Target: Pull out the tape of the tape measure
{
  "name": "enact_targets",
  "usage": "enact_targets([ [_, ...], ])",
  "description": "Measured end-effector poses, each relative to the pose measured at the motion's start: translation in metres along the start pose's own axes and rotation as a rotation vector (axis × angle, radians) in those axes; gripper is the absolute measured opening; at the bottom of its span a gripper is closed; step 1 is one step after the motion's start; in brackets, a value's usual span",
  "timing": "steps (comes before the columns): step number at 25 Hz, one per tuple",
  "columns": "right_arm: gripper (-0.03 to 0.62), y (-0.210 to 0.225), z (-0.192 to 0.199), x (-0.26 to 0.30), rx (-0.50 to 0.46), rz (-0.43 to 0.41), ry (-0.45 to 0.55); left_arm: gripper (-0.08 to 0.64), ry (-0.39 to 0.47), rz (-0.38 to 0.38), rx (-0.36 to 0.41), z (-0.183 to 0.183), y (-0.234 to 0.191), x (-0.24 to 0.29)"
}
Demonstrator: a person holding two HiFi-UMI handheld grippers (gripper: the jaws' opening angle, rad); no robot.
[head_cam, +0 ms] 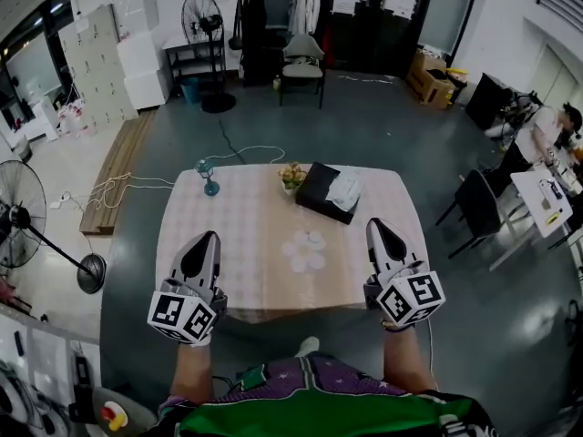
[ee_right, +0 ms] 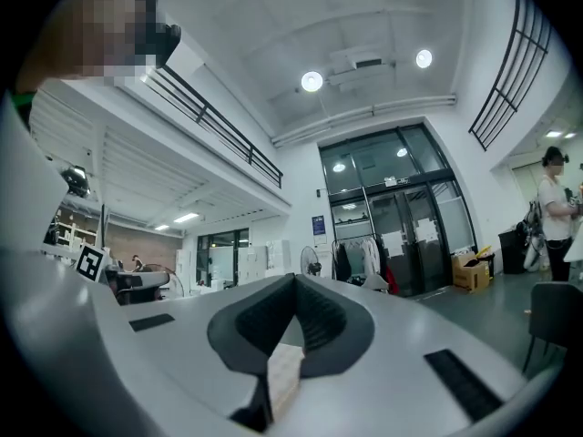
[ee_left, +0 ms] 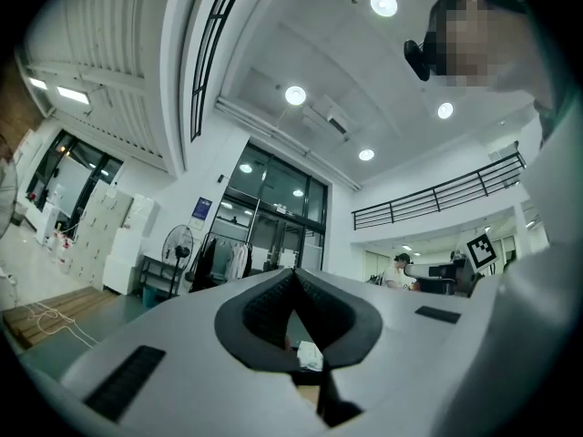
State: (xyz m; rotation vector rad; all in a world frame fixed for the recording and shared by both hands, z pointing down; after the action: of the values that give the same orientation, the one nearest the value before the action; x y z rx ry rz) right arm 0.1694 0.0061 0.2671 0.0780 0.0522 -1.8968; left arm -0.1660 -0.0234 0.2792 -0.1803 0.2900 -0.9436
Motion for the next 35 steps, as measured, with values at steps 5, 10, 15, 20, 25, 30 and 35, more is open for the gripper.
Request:
enact_targets([
  [5,0.008,0.043,-0.001,0.037,0.007,-0.034,0.031,0.021,0.003,0.005,0.041,-0.001,0.002,0.057],
  [10,0.008,0.064,0.004,0.069,0.000,-0.045,0.040,0.021,-0.010,0.021,0.050,0.004,-0.003,0.097],
  [15,0.017,0.063,0.003,0.092,-0.028,-0.031,0.063,0.021,-0.012,0.062,0.041,0.002,-0.023,0.129],
  [20,0.275,0.057,0.004,0.115,-0.049,-0.059,0.069,0.021,-0.022,0.111,0.051,0.001,-0.036,0.150],
  [25,0.376,0.049,0.016,0.131,-0.079,-0.077,0.027,0.021,-0.040,0.142,0.028,0.011,-0.050,0.165],
  [30,0.377,0.042,0.032,0.142,-0.101,-0.053,-0.020,0.021,-0.061,0.182,0.007,0.022,-0.062,0.179],
  [35,0.363,0.040,0.056,0.148,-0.089,0.001,-0.083,0.021,-0.101,0.228,0.003,0.038,-0.073,0.191],
])
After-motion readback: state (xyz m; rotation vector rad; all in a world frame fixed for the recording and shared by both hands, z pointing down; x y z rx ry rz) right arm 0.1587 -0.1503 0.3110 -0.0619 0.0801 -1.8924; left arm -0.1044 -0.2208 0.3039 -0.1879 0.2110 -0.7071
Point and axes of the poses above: the fingertips, and each gripper's own axes: x forward along the fingers, y to its right, z out of its underside, the point moved 5 cm from there along -x, backward along the fingers, and after that the axes turned 6 degrees about -x, right-handed, at the moved point
